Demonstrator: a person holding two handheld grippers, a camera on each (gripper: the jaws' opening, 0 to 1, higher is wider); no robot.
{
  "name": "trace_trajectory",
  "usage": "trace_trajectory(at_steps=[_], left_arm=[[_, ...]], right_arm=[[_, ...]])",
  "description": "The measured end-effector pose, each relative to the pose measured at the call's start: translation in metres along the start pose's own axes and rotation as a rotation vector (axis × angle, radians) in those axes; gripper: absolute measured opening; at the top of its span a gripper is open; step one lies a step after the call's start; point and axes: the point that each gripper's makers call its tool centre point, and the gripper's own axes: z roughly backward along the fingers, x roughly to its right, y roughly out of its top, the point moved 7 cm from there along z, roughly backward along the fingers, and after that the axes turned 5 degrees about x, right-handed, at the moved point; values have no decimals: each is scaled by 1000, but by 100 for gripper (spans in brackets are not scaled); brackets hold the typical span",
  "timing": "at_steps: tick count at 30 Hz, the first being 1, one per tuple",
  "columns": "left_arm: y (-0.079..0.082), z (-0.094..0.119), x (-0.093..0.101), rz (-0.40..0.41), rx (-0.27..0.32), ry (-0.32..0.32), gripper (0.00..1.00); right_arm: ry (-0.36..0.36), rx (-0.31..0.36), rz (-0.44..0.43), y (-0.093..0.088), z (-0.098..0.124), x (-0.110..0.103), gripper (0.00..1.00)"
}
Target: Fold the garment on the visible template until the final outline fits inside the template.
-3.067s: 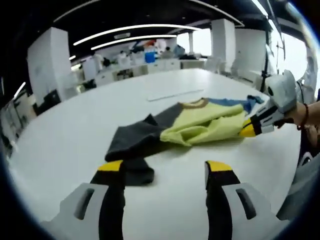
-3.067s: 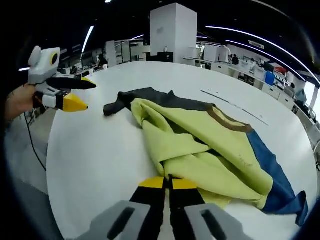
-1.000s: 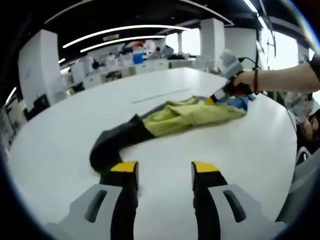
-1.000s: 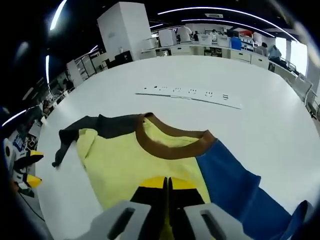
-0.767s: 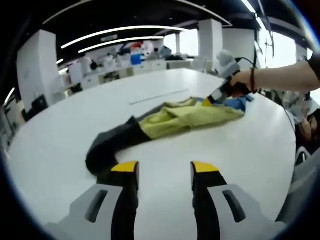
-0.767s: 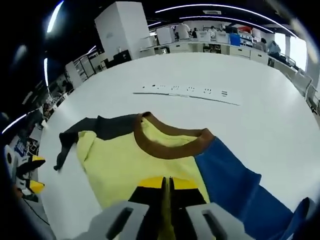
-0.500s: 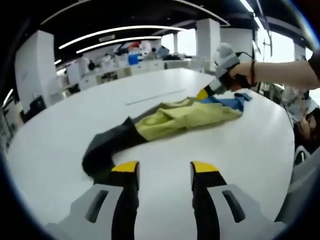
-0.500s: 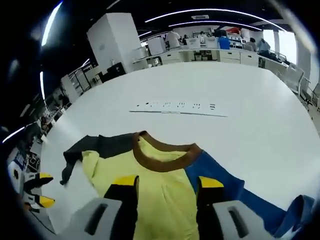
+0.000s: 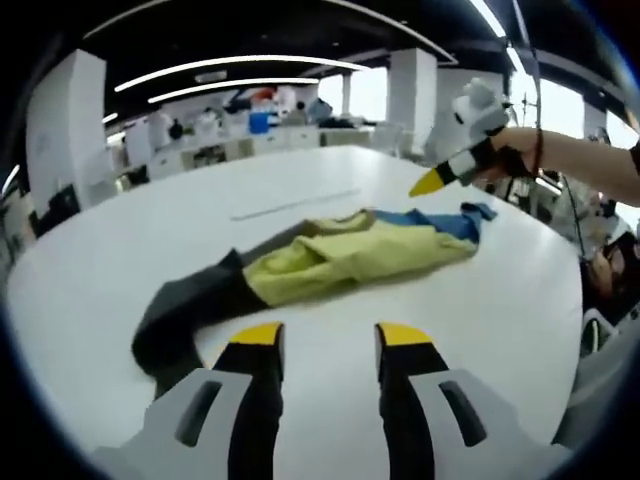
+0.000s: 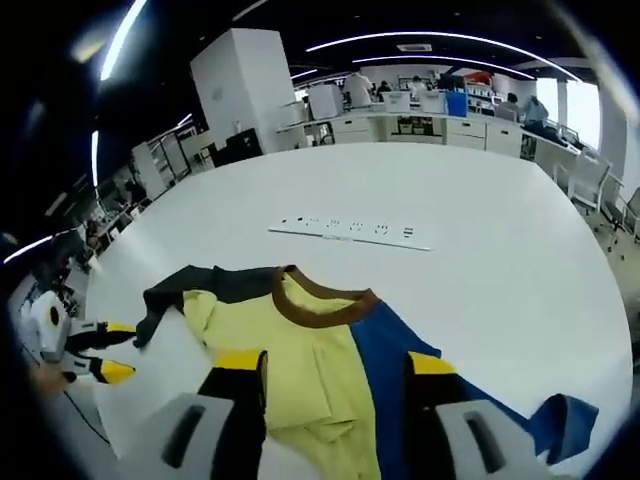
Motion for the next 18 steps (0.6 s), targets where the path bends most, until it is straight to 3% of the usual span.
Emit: trace_trajectory(at_steps=[13, 18], left_arm=[[0, -32, 6, 32, -14, -33, 30], [2, -47, 9, 42, -12, -27, 28]], right_arm=[[21, -36, 13, -38, 31, 9, 43], [40, -46, 11, -50, 30, 11, 34]])
